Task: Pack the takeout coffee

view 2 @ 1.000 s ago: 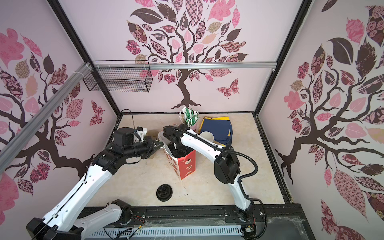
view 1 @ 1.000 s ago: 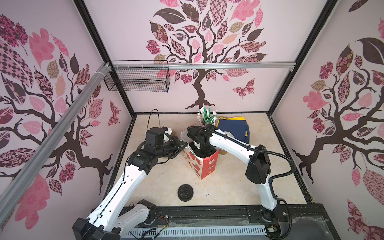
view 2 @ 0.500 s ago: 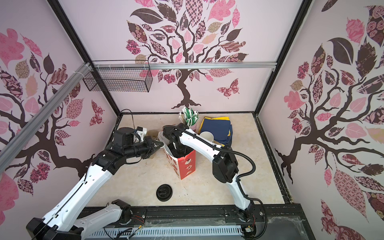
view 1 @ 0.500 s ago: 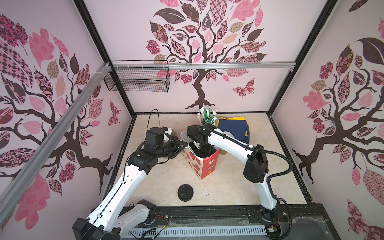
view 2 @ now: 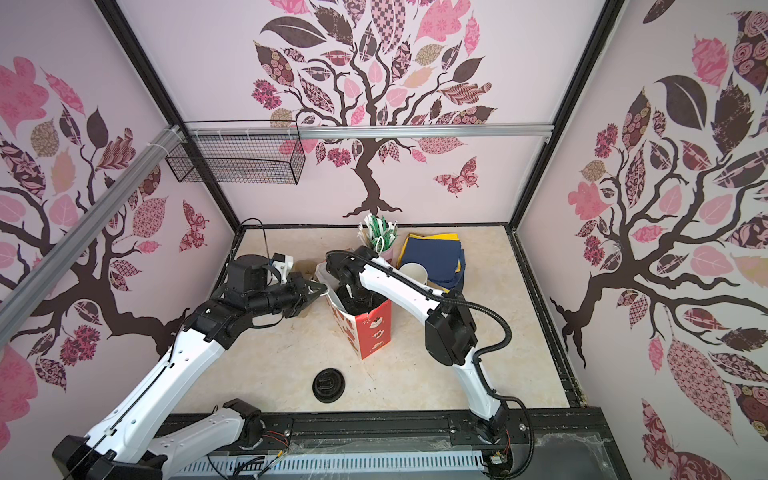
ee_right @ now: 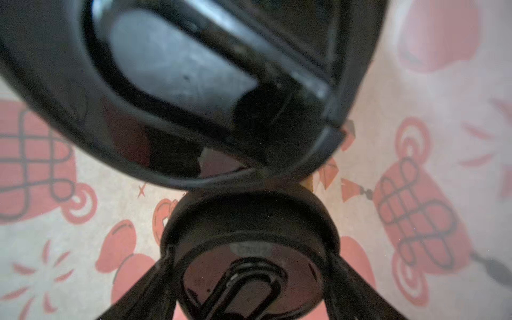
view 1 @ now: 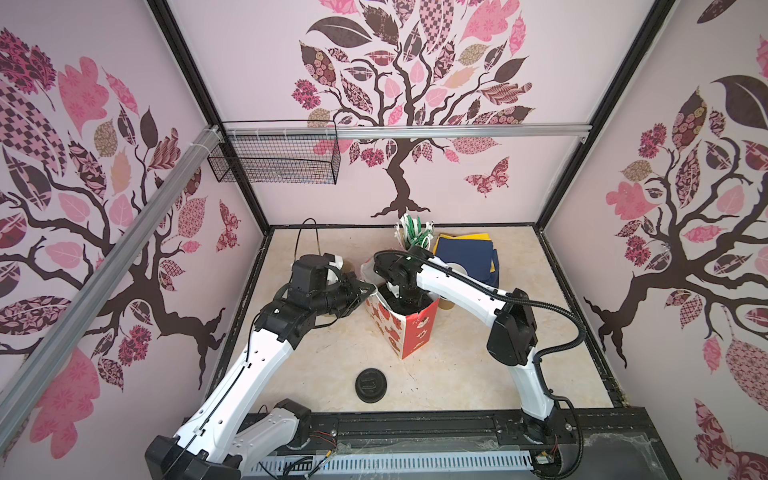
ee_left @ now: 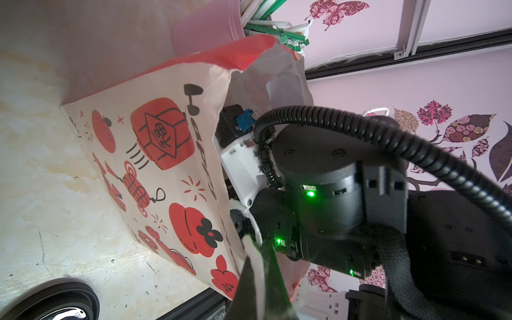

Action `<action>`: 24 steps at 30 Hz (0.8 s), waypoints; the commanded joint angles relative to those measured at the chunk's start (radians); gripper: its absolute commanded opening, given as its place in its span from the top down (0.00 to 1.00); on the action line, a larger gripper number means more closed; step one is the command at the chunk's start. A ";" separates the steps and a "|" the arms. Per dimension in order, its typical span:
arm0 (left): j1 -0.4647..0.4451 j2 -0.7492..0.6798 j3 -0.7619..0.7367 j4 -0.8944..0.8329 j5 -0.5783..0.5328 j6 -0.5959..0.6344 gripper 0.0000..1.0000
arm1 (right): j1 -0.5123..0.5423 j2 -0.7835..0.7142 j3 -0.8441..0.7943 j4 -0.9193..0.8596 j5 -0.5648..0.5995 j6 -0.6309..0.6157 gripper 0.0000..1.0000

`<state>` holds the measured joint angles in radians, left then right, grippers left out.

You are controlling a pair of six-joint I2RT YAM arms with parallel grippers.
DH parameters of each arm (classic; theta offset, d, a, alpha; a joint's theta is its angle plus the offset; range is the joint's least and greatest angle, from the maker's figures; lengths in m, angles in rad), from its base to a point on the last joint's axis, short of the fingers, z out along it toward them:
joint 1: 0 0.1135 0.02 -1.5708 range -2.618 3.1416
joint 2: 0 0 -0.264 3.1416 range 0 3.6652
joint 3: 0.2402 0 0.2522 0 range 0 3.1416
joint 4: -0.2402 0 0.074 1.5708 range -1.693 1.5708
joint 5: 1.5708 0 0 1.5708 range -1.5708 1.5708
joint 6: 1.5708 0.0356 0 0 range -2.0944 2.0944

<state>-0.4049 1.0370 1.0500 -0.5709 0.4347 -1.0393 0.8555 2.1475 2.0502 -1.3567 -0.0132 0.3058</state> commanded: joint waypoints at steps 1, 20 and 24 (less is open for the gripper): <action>-0.004 0.005 -0.005 -0.010 -0.011 0.019 1.00 | -0.013 -0.023 -0.026 0.054 0.034 0.001 0.14; -0.005 0.010 0.003 -0.027 -0.010 0.026 1.00 | -0.006 -0.082 0.084 -0.044 0.063 0.044 0.06; -0.004 0.018 0.009 -0.037 0.000 0.032 1.00 | 0.000 -0.086 0.117 -0.074 0.088 0.059 0.06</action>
<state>-0.4049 1.0485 1.0504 -0.5911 0.4294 -1.0275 0.8490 2.1292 2.1197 -1.3827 0.0490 0.3405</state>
